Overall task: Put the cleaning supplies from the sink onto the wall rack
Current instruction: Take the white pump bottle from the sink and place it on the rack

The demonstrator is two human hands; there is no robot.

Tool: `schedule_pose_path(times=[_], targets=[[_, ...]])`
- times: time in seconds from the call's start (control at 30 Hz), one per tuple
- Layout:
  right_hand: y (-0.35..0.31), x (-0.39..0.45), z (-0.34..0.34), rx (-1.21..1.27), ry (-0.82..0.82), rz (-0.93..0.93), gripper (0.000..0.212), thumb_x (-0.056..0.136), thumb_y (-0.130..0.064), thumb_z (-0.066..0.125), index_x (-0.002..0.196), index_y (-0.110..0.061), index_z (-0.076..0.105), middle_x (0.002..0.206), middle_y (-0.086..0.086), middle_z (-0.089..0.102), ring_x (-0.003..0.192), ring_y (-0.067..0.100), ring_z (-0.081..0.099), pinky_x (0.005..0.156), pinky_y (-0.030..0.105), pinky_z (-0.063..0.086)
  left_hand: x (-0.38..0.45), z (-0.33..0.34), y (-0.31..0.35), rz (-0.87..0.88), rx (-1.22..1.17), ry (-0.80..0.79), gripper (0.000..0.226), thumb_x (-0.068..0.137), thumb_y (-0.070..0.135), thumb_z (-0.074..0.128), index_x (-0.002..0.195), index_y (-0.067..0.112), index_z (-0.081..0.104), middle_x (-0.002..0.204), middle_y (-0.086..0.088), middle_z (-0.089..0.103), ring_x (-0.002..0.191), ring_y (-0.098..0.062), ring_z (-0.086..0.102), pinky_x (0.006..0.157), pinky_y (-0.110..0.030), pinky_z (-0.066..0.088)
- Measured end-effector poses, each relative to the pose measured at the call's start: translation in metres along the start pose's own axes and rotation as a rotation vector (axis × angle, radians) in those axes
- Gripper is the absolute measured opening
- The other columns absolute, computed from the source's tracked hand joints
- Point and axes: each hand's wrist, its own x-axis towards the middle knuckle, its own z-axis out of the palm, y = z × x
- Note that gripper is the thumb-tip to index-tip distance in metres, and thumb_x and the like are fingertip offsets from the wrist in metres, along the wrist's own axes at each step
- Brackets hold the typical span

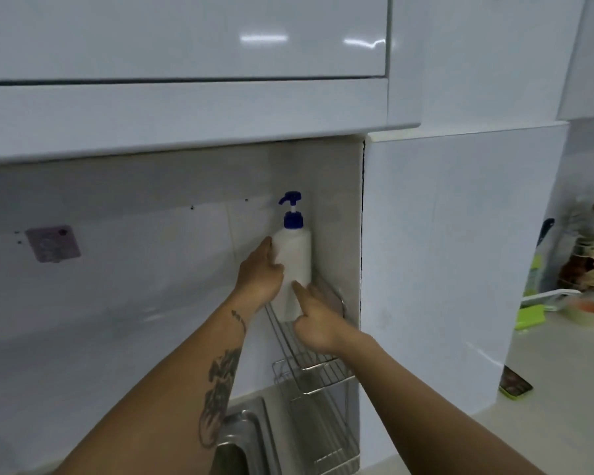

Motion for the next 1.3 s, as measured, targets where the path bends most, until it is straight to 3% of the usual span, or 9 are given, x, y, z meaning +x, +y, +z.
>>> schedule_pose_path(times=[0.13,0.27,0.4,0.5,0.6,0.7,0.9,1.13,1.3], targets=[[0.0,0.015,0.001,-0.035,-0.022,0.022,0.077,0.093,-0.015,0.041,0.158,-0.016,-0.001,0.166,0.009,-0.007,0.152,0.025,-0.003,0.123,0.038,0.007,0.006,0.002,-0.013,-0.013,0.039,0.021,0.064,0.097,0.004,0.034,0.153,0.025,0.013,0.152,-0.006,0.035,0.132,-0.023,0.043,0.105,-0.022,0.032],[0.0,0.021,0.011,-0.03,-0.046,0.035,0.079,0.094,-0.014,0.042,0.157,-0.019,-0.006,0.164,0.007,-0.018,0.152,0.023,-0.009,0.121,0.034,0.004,0.01,0.004,-0.026,-0.019,0.051,-0.031,0.063,0.101,0.014,0.032,0.153,0.033,0.003,0.159,-0.002,0.025,0.139,-0.021,0.036,0.118,-0.036,0.029],[-0.004,0.017,0.013,-0.013,-0.036,0.051,0.081,0.091,-0.01,0.043,0.158,-0.021,-0.002,0.164,0.007,-0.018,0.152,0.025,-0.005,0.12,0.033,0.008,0.004,0.002,-0.026,-0.061,0.052,-0.123,0.065,0.102,0.013,0.029,0.153,0.03,-0.008,0.162,0.003,0.012,0.146,-0.019,0.023,0.121,-0.033,0.018],[-0.007,0.011,0.01,-0.023,-0.038,0.055,0.078,0.092,-0.009,0.043,0.158,-0.021,0.003,0.165,0.007,-0.015,0.152,0.025,-0.002,0.119,0.031,0.009,0.0,-0.003,-0.02,-0.101,0.083,-0.125,0.061,0.099,0.01,0.03,0.155,0.021,0.006,0.158,-0.004,0.024,0.14,-0.023,0.033,0.117,-0.032,0.027],[-0.009,0.0,0.006,-0.016,-0.006,0.05,0.073,0.094,-0.011,0.043,0.158,-0.02,0.008,0.165,0.007,-0.008,0.152,0.026,0.005,0.122,0.034,0.012,-0.014,-0.014,-0.024,-0.096,0.119,-0.079,0.048,0.1,0.009,0.032,0.147,0.007,0.03,0.142,0.001,0.038,0.123,-0.02,0.046,0.099,-0.019,0.035],[-0.019,-0.013,0.003,-0.043,0.069,-0.021,0.069,0.094,-0.012,0.045,0.156,-0.015,0.015,0.164,0.01,0.007,0.149,0.03,0.016,0.121,0.039,0.019,-0.036,-0.031,-0.041,-0.148,0.112,-0.064,0.055,0.101,0.016,0.035,0.153,0.013,0.018,0.16,-0.006,0.021,0.143,-0.023,0.028,0.111,-0.023,0.023],[-0.067,-0.036,0.025,-0.132,0.241,-0.249,0.069,0.078,-0.009,0.041,0.147,-0.009,0.039,0.147,0.014,0.041,0.13,0.034,0.045,0.108,0.044,0.041,-0.096,-0.069,-0.079,-0.198,0.077,-0.03,0.058,0.097,0.021,0.042,0.152,0.018,0.024,0.158,-0.007,0.028,0.141,-0.024,0.033,0.114,-0.029,0.027],[-0.088,-0.063,0.134,-0.184,0.052,-0.254,0.063,0.086,-0.004,0.052,0.147,-0.014,0.04,0.148,0.008,0.041,0.13,0.026,0.045,0.107,0.031,0.037,-0.164,-0.094,-0.167,-0.328,0.047,-0.008,0.055,0.096,0.019,0.049,0.148,0.022,0.03,0.153,-0.004,0.036,0.136,-0.026,0.041,0.105,-0.033,0.04],[-0.061,-0.078,0.216,-0.249,-0.153,-0.108,0.067,0.078,-0.015,0.051,0.144,-0.014,0.041,0.143,0.011,0.043,0.13,0.034,0.045,0.107,0.047,0.04,-0.205,-0.089,-0.235,-0.409,0.085,-0.101,0.057,0.09,0.017,0.054,0.145,0.017,0.037,0.147,-0.01,0.045,0.128,-0.029,0.049,0.104,-0.035,0.043]])
